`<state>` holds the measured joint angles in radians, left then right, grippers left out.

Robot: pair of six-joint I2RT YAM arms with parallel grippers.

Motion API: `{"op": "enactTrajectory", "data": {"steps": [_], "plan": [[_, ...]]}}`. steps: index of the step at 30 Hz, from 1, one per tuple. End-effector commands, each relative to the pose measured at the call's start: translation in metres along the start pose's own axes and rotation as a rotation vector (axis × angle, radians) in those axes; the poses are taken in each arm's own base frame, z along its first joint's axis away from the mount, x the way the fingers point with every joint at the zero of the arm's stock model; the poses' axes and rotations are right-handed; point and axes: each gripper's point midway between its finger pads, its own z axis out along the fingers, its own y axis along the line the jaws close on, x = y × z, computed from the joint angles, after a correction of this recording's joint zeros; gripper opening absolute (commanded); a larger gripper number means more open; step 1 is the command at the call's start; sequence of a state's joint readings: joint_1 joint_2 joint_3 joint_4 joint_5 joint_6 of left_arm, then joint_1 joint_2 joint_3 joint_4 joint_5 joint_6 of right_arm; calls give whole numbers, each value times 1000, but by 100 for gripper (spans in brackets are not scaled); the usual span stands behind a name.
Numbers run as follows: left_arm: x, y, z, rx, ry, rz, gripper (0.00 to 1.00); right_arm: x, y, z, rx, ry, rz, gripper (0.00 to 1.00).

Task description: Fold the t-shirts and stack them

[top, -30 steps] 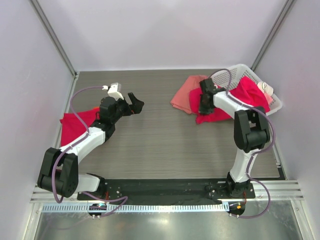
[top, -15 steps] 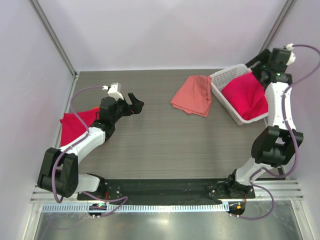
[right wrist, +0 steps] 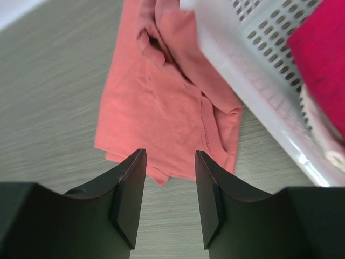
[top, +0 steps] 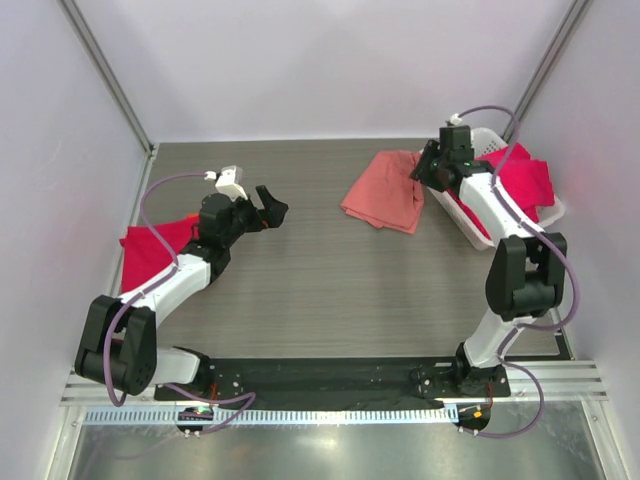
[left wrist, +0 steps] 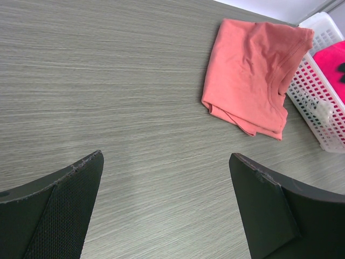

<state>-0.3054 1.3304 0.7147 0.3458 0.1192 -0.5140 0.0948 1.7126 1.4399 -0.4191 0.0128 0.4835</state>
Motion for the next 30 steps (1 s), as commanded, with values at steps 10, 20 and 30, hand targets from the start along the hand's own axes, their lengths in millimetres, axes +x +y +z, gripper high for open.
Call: {"op": "enactTrajectory", "data": {"steps": [10, 20, 30], "plan": [[-19, -9, 3, 30, -39, 22, 100, 77, -35, 75, 186, 135, -114, 52], [-19, -10, 2, 32, -45, 23, 100, 82, -52, 69, 272, 115, -125, 58], [-20, -9, 2, 30, -48, 22, 100, 83, -10, 63, 140, 105, -175, 8]]}}
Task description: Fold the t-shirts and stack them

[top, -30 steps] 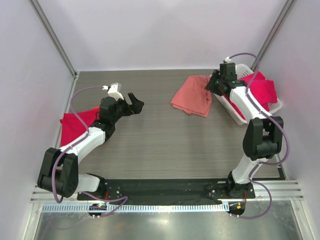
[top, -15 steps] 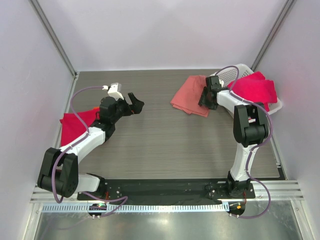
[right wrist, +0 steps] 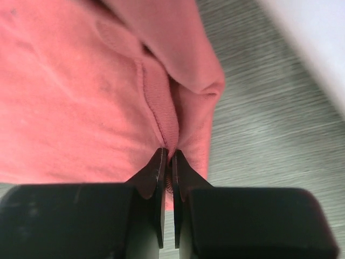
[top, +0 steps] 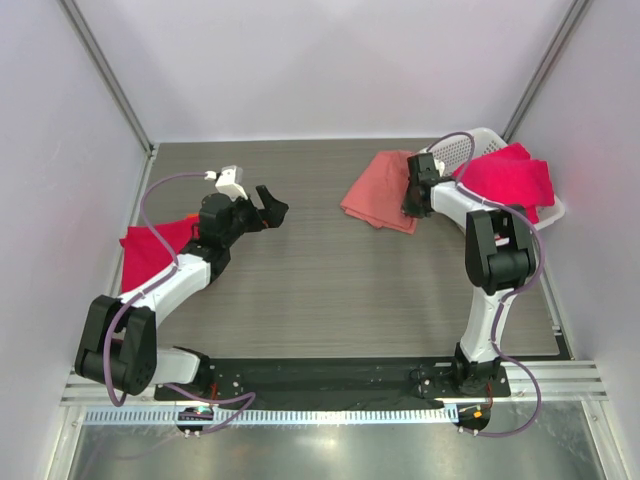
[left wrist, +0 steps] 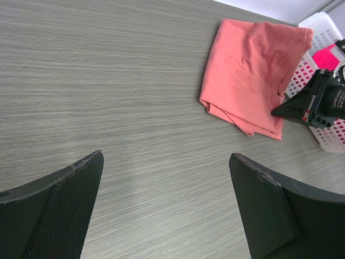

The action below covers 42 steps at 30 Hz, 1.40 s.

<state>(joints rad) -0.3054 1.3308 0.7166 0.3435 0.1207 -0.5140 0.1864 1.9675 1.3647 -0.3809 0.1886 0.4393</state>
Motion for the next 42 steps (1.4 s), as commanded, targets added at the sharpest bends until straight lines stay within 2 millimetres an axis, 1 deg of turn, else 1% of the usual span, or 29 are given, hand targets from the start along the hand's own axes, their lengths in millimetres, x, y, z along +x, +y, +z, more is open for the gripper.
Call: {"op": "enactTrajectory", "data": {"steps": [1, 3, 4, 6, 7, 9, 10, 12, 14, 15, 16, 18, 20, 21, 23, 24, 25, 27, 28, 29, 30, 31, 32, 33, 35, 36, 37, 40, 42], "plan": [[-19, -9, 2, 28, -48, 20, 100, -26, 33, -34, -86, -119, -44, 8], [-20, -9, 2, 29, -50, 22, 100, -23, 53, -53, -113, -151, -95, 8], [-19, -9, 2, 28, -48, 22, 100, -27, 56, -70, -111, -182, -106, 8], [-19, -9, 2, 29, -48, 25, 100, -20, 69, -93, -133, -203, -141, 8], [-20, -8, 1, 25, -50, 25, 100, -8, 81, -115, -168, -212, -172, 8], [-20, -8, 1, 26, -51, 26, 100, 9, 94, -134, -227, -201, -200, 8], [-20, -8, 0, 24, -52, 26, 100, 30, 107, -154, -293, -180, -225, 8], [-22, -10, -1, 29, -61, 28, 100, 54, 121, -170, -367, -144, -260, 11], [-20, -9, -4, 25, -67, 30, 99, 93, 143, -190, -488, -53, -323, 32], [-25, -13, -8, 33, -83, 28, 100, 106, 148, -196, -522, -13, -357, 56], [-22, -13, -10, 34, -82, 26, 100, 119, 156, -205, -555, 6, -399, 62], [-24, -15, -14, 32, -94, 18, 100, 121, 157, -220, -590, 10, -397, 68], [-26, -19, -21, 29, -94, -15, 100, 107, 143, -220, -526, -53, -357, 68], [-27, -19, -23, 24, -91, -24, 100, 92, 132, -222, -477, -110, -329, 67], [-27, -30, -27, 35, -87, -23, 100, 84, 119, -219, -448, -125, -292, 66], [-28, -32, -28, 19, -88, -14, 100, 71, 105, -217, -417, -147, -244, 66], [-22, -47, -29, 39, -68, 12, 99, 70, 94, -210, -374, -152, -229, 66], [-21, -53, -31, -18, -74, 69, 100, 57, 68, -197, -285, -177, -171, 66], [-10, -74, -33, 20, -52, 97, 100, 54, 51, -188, -230, -183, -144, 65], [-3, -81, -33, 26, -42, 115, 100, 50, 41, -181, -207, -182, -122, 60], [3, -87, -33, 27, -36, 121, 100, 35, 21, -170, -170, -190, -68, 55], [20, -97, -29, 34, -10, 136, 100, 34, 15, -159, -163, -170, -51, 51], [22, -104, -30, 39, -15, 141, 99, 32, 8, -153, -157, -154, -38, 50], [42, -114, -26, 52, 27, 169, 98, 26, 3, -147, -161, -153, -16, 50], [49, -129, -19, 51, 48, 214, 97, 19, -7, -129, -171, -112, 11, 51], [70, -139, -15, 63, 98, 279, 97, 17, -6, -123, -182, -101, 19, 52], [62, -149, -12, 48, 74, 298, 96, 11, -6, -119, -192, -97, 36, 52], [94, -164, -2, 57, 137, 377, 97, 17, 0, -94, -207, -56, 61, 52], [102, -171, 5, 48, 167, 387, 97, 21, 4, -78, -214, -49, 97, 51]]}}
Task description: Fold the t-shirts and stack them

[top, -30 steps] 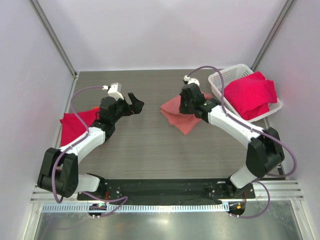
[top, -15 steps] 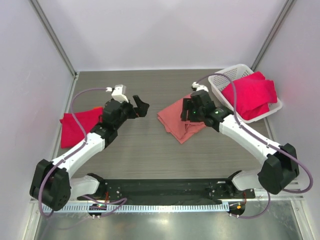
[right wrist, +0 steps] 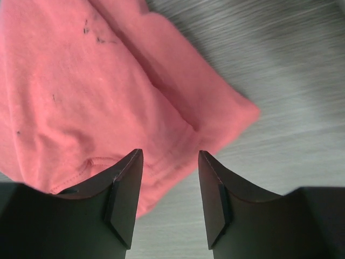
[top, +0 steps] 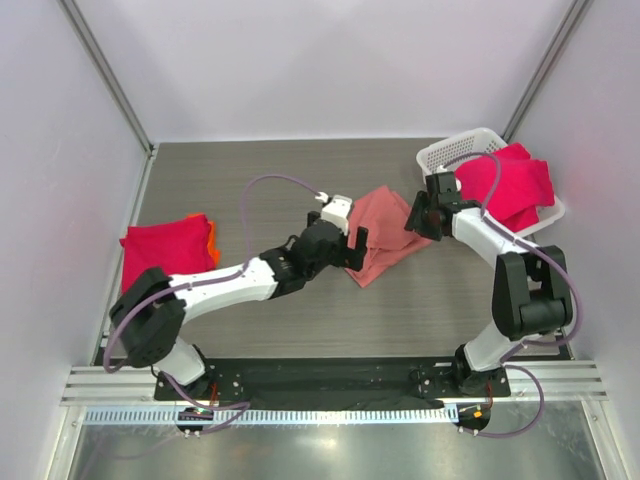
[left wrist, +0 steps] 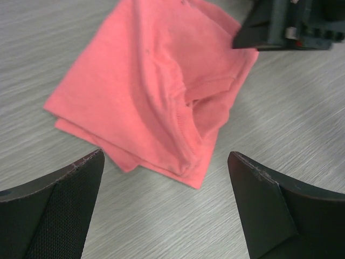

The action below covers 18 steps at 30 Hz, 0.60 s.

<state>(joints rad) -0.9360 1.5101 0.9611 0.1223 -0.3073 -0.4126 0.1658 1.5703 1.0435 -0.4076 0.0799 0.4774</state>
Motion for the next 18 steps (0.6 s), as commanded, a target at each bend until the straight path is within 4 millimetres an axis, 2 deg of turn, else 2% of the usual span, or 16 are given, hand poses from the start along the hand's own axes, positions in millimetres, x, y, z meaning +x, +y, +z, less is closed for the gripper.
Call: {"op": "enactTrajectory", "data": {"steps": [1, 3, 4, 10, 13, 17, 18], "plan": [[6, -2, 16, -71, 29, 52, 96, -15, 29, 14, -123, -39, 49, 50], [11, -9, 25, -59, 54, 41, 95, -14, 32, 18, -155, -6, 58, 47], [22, -11, 31, -53, 87, 42, 93, -15, 30, 18, -150, -9, 62, 47], [34, -15, 41, -74, 139, 31, 89, -7, 28, 24, -156, 18, 77, 51], [45, -24, 45, -32, 178, 8, 85, -2, 29, 29, -165, 36, 81, 47], [58, -32, 49, 4, 222, -11, 80, -4, 27, 21, -162, 10, 87, 47], [61, -33, 48, 7, 230, -15, 80, 4, 23, 20, -161, 22, 90, 49]]}}
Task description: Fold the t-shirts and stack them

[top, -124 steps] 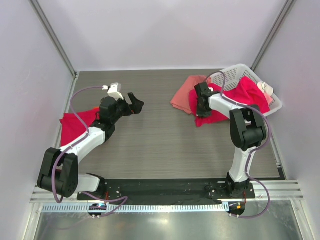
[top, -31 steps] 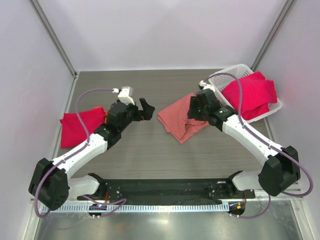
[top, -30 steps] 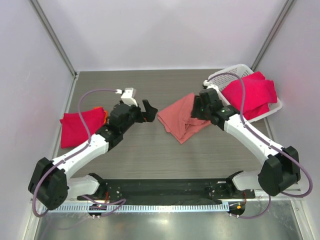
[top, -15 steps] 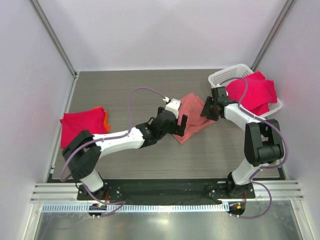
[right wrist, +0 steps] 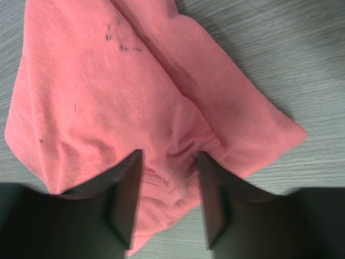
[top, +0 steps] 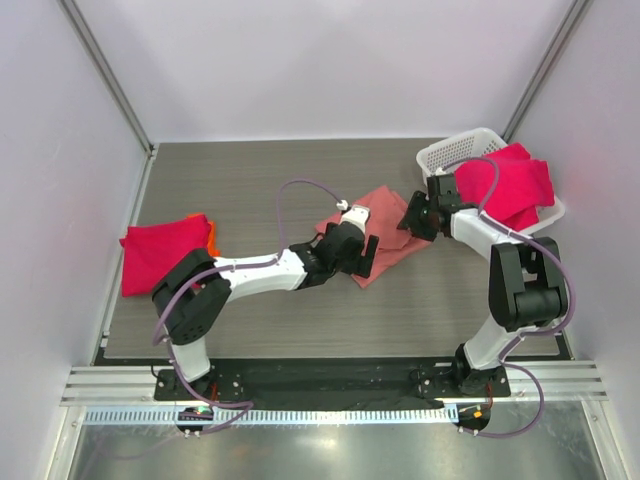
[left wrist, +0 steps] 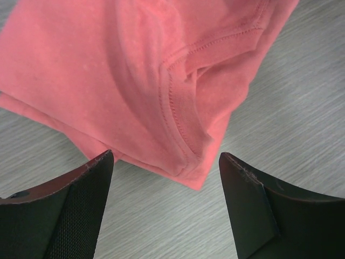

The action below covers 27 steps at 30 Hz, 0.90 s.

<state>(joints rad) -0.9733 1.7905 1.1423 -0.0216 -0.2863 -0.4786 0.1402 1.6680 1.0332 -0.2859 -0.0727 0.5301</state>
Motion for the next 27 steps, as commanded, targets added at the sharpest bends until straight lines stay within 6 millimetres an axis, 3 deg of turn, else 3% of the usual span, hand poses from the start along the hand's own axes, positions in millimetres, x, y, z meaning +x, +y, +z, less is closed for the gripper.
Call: {"op": "enactTrajectory", "data": {"steps": [1, 4, 10, 15, 24, 27], "plan": [[-6, -16, -2, 53, 4, -33, 80, -1, 6, -10, -47, -36, 21, 56], [-1, -17, -3, 56, 12, -32, 80, 7, 4, -17, -62, -40, 38, 64], [6, -22, 1, 55, 34, -18, 72, 12, 2, -26, -73, -66, 44, 63], [8, -25, 6, 48, 51, -2, 61, 7, 7, -22, -87, -67, 45, 55], [15, -29, 14, 19, 88, 50, 56, 3, 12, -8, -94, -41, 50, 42], [18, -32, 15, 13, 98, 75, 55, 3, 12, -4, -93, -34, 49, 30]]}}
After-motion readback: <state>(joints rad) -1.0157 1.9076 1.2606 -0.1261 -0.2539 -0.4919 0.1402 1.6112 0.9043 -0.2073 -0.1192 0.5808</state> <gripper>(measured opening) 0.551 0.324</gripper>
